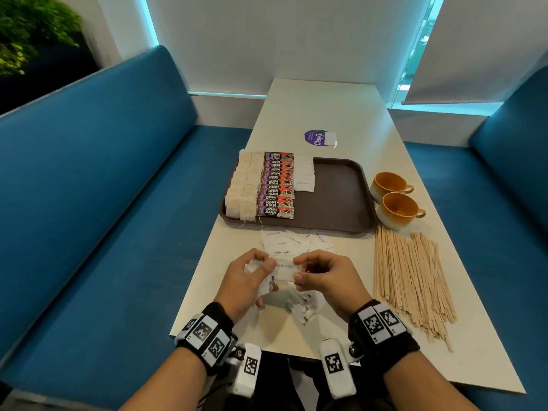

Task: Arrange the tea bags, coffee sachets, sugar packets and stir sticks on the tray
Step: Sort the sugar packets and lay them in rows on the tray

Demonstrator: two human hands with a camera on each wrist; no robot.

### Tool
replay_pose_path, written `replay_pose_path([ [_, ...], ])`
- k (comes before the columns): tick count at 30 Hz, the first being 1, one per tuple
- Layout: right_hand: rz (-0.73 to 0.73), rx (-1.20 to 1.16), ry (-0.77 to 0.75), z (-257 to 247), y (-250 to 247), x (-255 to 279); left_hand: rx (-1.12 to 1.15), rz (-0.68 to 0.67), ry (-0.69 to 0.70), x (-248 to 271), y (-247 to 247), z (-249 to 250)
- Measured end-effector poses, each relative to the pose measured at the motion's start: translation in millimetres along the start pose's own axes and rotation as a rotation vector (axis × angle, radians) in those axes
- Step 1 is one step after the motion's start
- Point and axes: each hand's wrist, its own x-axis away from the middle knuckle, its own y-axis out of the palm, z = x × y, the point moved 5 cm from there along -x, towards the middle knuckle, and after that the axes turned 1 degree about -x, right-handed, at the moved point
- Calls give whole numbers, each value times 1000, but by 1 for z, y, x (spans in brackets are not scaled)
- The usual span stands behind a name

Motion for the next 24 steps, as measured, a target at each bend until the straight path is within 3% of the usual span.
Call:
replay_pose_path([
  [9,95,195,49,-2,-13,-13,-17,-39,-59,-22,8,-2],
  [13,145,251,26,-15,-22,-31,82,23,-101,-30,-7,3],
  [17,216,272,-22,-45,-43,-65,213,57,-188,-33,-26,6],
  [24,224,224,-36,-78,-62,-156,196,62,-248,-25,-32,0],
])
